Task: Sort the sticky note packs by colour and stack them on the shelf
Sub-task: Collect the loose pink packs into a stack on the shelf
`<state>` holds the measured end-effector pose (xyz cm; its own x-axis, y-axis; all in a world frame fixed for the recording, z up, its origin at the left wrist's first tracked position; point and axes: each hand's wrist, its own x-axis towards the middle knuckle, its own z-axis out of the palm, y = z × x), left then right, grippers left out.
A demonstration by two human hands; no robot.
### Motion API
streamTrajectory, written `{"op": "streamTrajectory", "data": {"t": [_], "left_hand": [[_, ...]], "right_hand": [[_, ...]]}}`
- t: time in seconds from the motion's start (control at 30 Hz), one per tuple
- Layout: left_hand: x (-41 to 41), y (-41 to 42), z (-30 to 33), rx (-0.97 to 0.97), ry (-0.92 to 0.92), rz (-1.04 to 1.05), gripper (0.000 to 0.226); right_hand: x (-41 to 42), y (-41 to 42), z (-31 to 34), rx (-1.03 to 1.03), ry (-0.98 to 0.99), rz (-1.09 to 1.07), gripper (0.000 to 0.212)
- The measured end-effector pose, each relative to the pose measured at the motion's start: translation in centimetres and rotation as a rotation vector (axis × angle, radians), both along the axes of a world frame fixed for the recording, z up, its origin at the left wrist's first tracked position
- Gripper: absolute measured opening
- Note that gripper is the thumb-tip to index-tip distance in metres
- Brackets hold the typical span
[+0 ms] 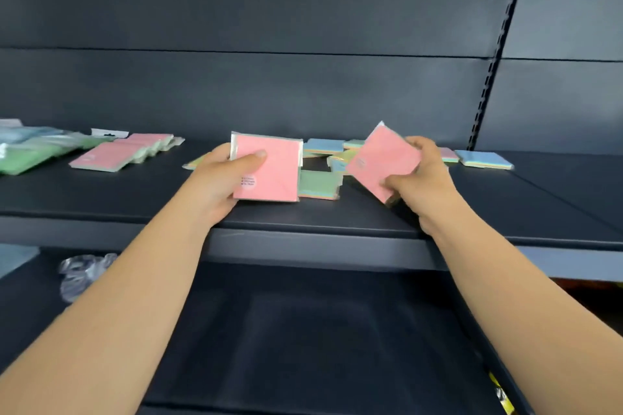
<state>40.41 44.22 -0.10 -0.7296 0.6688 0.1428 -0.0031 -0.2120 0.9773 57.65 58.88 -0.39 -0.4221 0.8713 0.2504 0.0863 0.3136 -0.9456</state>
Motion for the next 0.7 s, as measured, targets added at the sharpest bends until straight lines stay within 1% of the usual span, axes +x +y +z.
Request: {"op": "streamTrajectory", "data": {"t": [0.03,0.1,0.17,0.27,0.3,0.4,0.5,0.6,0.7], "left_hand": [[0.1,0.0,0.0,-0.006,0.009,0.005,0.026],[0.3,-0.1,-0.1,-0.010,0.014,0.025,0.026],[0.4,-0.1,-0.2,-0.006,0.018,0.046,0.024],[0.4,-0.1,-0.2,-0.007,0.011,0.055,0.023],[0.4,-0.1,-0.1,-0.006,0.011,0.051,0.023],[0.3,-0.7,0.0,0.011,0.002,-0.016,0.024],[-1.8,-3.3,0.2,0.007,-0.020,-0.081,0.022],[-6.8,-6.9,0.7,0.017,-0.038,-0.068,0.015],[-12.2,-10.0,0.9,-0.050,-0.031,-0.032,0.014]], "right_hand": [[0.0,-0.2,0.1,-0.050,0.089,0.030,0.038],[-0.4,-0.4,0.3,-0.167,0.220,0.104,0.036],[-1.0,-0.6,0.3,-0.230,0.271,0.150,0.038],[-2.3,-1.4,0.1,-0.260,0.347,0.154,0.040],[-2.8,-1.7,0.1,-0.260,0.366,0.152,0.038],[-4.4,-2.9,0.6,-0.226,0.381,0.144,0.024],[-6.6,-4.5,1.0,-0.190,0.379,0.132,0.014],[-10.1,-7.0,1.3,-0.180,0.380,0.138,0.014],[-13.9,-9.4,1.8,-0.180,0.386,0.174,0.016]]}}
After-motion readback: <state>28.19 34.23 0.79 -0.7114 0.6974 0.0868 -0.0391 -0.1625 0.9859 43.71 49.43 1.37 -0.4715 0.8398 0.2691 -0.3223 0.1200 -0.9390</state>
